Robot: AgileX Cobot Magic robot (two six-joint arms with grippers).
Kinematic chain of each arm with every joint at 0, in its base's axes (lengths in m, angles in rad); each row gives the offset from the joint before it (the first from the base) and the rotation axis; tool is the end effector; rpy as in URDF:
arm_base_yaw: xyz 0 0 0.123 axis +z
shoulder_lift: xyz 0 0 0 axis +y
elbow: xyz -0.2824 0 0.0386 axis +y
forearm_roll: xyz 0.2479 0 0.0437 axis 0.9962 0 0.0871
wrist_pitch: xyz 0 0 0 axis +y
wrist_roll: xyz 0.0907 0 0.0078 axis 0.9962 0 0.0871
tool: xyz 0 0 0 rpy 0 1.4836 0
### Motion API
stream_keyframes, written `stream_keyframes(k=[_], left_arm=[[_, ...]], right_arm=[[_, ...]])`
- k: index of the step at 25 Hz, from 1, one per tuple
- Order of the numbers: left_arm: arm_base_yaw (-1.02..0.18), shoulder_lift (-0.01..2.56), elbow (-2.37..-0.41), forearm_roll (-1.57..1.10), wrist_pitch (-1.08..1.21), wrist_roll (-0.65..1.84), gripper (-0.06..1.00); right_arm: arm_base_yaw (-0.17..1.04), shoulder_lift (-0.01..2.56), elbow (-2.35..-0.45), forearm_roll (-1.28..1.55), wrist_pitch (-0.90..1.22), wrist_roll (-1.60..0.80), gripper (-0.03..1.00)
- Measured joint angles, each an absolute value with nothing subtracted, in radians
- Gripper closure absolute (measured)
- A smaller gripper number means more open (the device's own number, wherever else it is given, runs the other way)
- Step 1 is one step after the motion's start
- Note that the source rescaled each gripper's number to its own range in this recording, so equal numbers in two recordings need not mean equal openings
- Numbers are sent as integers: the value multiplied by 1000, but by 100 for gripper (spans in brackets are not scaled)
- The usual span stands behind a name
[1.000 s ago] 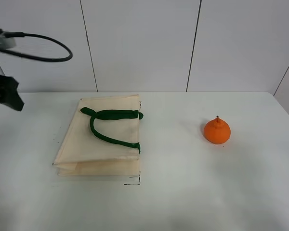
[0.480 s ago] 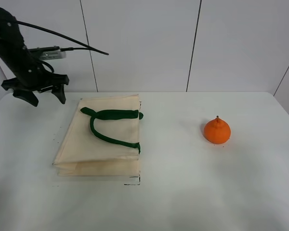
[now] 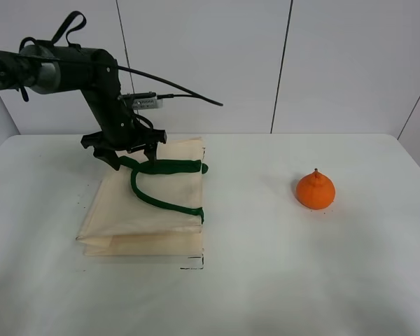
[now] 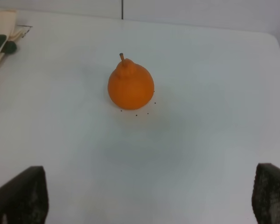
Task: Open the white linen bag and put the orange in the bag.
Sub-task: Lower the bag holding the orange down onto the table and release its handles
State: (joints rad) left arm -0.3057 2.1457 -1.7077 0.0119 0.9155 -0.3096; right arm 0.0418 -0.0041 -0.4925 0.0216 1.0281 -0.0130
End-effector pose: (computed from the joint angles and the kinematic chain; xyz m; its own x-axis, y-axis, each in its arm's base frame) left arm 0.4353 -0.1365 0.1866 -0.9573 -0.0101 -0.2889 0.0138 0.9966 -0.0807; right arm -0.0034 0.0015 0.2777 -0.4293 -0.0198 -0.9030 -0.0593 0.9982 0.0063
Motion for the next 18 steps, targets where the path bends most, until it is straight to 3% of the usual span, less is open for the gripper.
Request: stream_keyframes(k=[18], left_arm=[[-305,2303,-1708,39,815,-328,-1]], right_arm=[[42,-4,-492,24,1028,-13,-3]])
